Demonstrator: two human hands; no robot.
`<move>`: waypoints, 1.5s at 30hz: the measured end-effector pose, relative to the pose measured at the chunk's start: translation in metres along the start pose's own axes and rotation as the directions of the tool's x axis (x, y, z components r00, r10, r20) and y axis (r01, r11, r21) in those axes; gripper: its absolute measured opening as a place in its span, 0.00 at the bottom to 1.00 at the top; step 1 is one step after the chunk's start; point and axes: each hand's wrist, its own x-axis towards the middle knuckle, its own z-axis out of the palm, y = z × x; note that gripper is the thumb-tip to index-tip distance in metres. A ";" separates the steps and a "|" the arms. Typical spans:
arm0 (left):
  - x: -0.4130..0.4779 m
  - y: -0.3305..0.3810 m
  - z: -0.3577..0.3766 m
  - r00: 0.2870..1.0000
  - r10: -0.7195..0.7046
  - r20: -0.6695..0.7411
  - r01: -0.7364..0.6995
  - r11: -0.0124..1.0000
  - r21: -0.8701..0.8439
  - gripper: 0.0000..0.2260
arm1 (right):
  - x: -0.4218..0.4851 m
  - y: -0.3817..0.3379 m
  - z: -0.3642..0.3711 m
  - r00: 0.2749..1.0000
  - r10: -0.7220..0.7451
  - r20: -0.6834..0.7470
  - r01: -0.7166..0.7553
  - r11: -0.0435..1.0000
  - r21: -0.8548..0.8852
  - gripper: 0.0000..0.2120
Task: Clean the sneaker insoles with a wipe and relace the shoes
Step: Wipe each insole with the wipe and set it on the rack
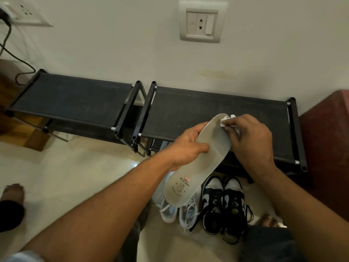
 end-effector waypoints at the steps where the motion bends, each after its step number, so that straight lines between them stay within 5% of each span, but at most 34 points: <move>1: -0.001 0.000 0.001 1.000 -0.003 -0.005 0.003 1.000 -0.008 0.33 | -0.004 -0.005 0.003 0.998 -0.049 0.030 0.049 0.999 -0.001 0.07; 3: -0.002 -0.001 0.001 1.000 -0.010 -0.014 0.010 1.000 -0.016 0.33 | -0.012 -0.013 0.006 0.983 -0.157 0.095 0.157 0.988 0.004 0.07; 8: -0.002 0.002 0.002 1.000 -0.012 0.027 0.012 1.000 0.007 0.33 | 0.004 0.005 -0.004 0.999 0.030 -0.019 -0.030 0.999 -0.012 0.06; 12: -0.004 0.001 0.004 0.999 -0.023 0.025 0.023 1.000 -0.006 0.33 | -0.010 -0.008 0.006 0.985 -0.138 0.104 0.140 0.990 -0.015 0.07; 17: -0.004 0.003 0.005 0.998 -0.024 0.059 0.023 1.000 0.017 0.33 | 0.006 0.009 -0.005 0.999 0.027 -0.037 -0.026 1.000 0.010 0.06; 21: -0.005 0.003 0.005 0.998 -0.023 0.054 0.022 1.000 0.019 0.33 | -0.007 -0.005 0.004 0.990 -0.127 0.062 0.125 0.992 0.031 0.06; 26: -0.004 0.003 0.004 0.998 -0.027 0.056 0.025 0.999 0.038 0.33 | 0.006 0.008 -0.005 0.999 0.034 -0.041 -0.033 0.999 0.015 0.07; 30: -0.003 0.001 0.002 0.999 -0.028 0.034 0.027 0.999 0.038 0.33 | -0.009 -0.008 0.004 0.988 -0.132 0.084 0.130 0.991 0.032 0.07; 35: -0.003 0.002 0.002 0.999 -0.024 0.046 0.022 0.999 0.044 0.33 | 0.006 0.008 -0.004 1.000 0.023 -0.018 -0.023 1.000 0.011 0.07; 45: 0.001 -0.001 -0.003 1.000 -0.008 -0.024 0.009 0.999 0.042 0.33 | -0.002 0.003 0.000 0.999 -0.016 0.047 0.016 1.000 0.007 0.08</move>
